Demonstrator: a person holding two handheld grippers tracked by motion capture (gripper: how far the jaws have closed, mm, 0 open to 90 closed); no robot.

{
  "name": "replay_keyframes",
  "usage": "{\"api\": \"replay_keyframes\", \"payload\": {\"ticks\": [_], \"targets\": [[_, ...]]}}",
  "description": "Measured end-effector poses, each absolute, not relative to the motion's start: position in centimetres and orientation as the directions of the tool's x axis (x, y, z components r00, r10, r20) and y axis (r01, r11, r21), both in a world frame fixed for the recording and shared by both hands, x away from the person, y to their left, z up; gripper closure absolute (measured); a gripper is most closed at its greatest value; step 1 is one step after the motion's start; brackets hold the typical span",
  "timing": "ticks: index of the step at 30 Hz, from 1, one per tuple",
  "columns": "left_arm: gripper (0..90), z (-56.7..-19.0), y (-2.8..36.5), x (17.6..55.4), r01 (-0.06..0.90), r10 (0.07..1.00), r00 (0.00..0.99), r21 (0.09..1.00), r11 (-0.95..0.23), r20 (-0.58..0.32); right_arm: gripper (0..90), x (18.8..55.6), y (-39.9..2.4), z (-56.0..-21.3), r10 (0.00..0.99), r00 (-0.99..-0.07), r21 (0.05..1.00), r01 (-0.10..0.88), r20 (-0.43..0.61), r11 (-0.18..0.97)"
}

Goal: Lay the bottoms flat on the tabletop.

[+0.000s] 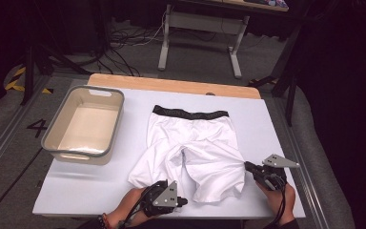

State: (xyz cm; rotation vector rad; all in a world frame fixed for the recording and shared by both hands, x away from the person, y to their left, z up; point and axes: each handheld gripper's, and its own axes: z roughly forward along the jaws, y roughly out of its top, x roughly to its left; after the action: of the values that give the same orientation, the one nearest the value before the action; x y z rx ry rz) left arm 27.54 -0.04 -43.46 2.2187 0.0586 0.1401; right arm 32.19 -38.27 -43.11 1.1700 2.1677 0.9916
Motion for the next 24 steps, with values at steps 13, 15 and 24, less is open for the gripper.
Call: {"api": "replay_keyframes", "payload": {"ticks": [13,15,24], "targets": [[62.7,-43.3,2.8,30.8,0.083,0.306,0.942,0.787,-0.611,0.138,61.1,30.6,-39.6,-44.2,0.857,-0.515,0.743,0.562,-0.029,0.363],[61.4,-43.6,3.4,31.7,0.117,0.344,0.929,0.773,-0.623,0.136,58.7,30.6,-39.1,-44.5,0.839,-0.543,0.734,0.56,-0.027,0.386],[60.1,-43.9,4.4,33.0,0.163,0.389,0.915,0.778,-0.607,0.112,44.1,30.3,-33.9,-44.4,0.751,-0.657,0.746,0.468,-0.066,0.474]]}}
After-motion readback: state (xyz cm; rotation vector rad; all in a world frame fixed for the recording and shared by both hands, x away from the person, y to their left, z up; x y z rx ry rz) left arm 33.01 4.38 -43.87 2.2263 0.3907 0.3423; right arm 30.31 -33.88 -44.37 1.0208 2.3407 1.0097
